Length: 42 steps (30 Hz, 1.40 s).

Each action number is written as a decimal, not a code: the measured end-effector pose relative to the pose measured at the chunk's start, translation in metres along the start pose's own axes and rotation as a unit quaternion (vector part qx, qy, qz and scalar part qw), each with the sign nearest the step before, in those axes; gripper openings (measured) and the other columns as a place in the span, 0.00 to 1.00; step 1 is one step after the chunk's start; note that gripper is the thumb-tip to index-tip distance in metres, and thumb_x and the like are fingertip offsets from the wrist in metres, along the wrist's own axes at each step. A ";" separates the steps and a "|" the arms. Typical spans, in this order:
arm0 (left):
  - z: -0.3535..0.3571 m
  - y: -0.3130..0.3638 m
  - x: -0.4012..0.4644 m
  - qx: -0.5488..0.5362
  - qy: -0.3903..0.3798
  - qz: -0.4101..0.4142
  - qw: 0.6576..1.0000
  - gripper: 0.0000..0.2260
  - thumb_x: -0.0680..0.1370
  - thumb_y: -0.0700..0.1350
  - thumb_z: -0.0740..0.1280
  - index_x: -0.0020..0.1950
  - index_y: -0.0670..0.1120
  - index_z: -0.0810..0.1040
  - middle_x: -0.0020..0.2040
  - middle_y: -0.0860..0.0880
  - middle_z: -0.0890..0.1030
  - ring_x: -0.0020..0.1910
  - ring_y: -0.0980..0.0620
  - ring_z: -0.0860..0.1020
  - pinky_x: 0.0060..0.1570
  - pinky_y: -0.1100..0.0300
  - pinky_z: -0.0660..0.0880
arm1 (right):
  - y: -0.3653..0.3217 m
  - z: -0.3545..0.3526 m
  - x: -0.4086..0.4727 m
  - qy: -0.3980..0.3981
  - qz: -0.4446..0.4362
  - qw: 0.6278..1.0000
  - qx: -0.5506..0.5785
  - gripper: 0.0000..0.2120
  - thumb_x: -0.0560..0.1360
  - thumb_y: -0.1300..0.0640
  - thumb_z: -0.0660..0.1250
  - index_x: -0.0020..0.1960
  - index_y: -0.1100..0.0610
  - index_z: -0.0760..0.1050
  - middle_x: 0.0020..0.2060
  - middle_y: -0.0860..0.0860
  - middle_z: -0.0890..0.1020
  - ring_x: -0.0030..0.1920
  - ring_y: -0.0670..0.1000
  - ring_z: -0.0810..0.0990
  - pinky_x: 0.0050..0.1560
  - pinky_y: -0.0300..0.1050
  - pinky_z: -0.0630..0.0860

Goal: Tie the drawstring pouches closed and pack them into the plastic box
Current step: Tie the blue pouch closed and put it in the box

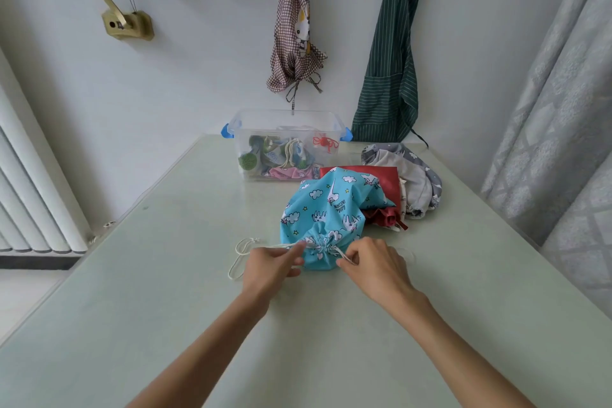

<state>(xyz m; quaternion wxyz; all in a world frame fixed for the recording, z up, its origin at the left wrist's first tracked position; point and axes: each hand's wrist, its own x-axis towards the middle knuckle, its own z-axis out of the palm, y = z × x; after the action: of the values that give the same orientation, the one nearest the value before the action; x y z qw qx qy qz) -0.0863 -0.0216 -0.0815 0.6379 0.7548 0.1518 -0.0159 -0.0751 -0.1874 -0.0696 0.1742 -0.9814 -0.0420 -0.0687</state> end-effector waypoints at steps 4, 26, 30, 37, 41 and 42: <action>-0.001 0.014 0.009 -0.076 -0.016 -0.106 0.991 0.16 0.73 0.56 0.70 0.39 0.43 0.83 0.30 0.51 0.81 0.24 0.60 0.74 0.23 0.68 0.61 | -0.005 0.001 -0.006 0.021 -0.032 0.999 -0.007 0.09 0.78 0.48 0.61 0.49 0.52 0.77 0.45 0.51 0.82 0.48 0.56 0.79 0.39 0.44 0.66; -0.020 0.002 0.016 -0.005 -0.053 -0.051 0.997 0.12 0.79 0.46 0.63 0.47 0.39 0.82 0.38 0.48 0.83 0.26 0.61 0.80 0.24 0.69 0.74 | -0.014 0.003 -0.012 0.008 -0.164 0.981 -0.106 0.18 0.80 0.49 0.57 0.69 0.46 0.66 0.55 0.53 0.81 0.55 0.57 0.79 0.48 0.46 0.74; -0.028 -0.004 0.018 0.011 -0.046 -0.052 0.997 0.13 0.79 0.50 0.64 0.46 0.42 0.82 0.38 0.50 0.83 0.26 0.63 0.79 0.23 0.71 0.71 | -0.010 0.006 -0.015 0.011 -0.169 0.981 -0.099 0.19 0.80 0.49 0.56 0.70 0.47 0.64 0.53 0.54 0.81 0.54 0.56 0.79 0.48 0.47 0.73; -0.019 0.004 0.023 0.082 -0.034 -0.034 0.995 0.15 0.75 0.54 0.68 0.44 0.42 0.82 0.36 0.51 0.84 0.28 0.60 0.80 0.23 0.70 0.70 | -0.013 0.010 -0.017 0.013 -0.181 0.978 -0.101 0.19 0.80 0.50 0.56 0.71 0.47 0.64 0.53 0.55 0.81 0.53 0.58 0.80 0.47 0.48 0.74; -0.014 0.013 0.036 0.178 -0.026 -0.035 0.983 0.10 0.75 0.45 0.64 0.47 0.38 0.80 0.33 0.47 0.84 0.32 0.50 0.80 0.27 0.65 0.75 | -0.014 0.011 -0.016 0.010 -0.183 0.977 -0.109 0.19 0.80 0.49 0.56 0.70 0.46 0.64 0.52 0.54 0.81 0.53 0.58 0.79 0.48 0.48 0.73; -0.013 0.016 0.039 0.197 -0.042 -0.040 0.979 0.10 0.76 0.43 0.61 0.49 0.38 0.78 0.37 0.46 0.84 0.35 0.49 0.81 0.27 0.65 0.74 | -0.014 0.010 -0.015 0.014 -0.182 0.977 -0.107 0.20 0.80 0.49 0.57 0.71 0.46 0.62 0.52 0.54 0.81 0.52 0.58 0.79 0.48 0.48 0.73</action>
<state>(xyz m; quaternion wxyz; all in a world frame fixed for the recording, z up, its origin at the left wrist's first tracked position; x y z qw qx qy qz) -0.0475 -0.0035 -0.0721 0.4816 0.8575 0.1490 -0.1028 -0.0903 -0.1717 -0.0761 0.0535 -0.9692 -0.2098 -0.1172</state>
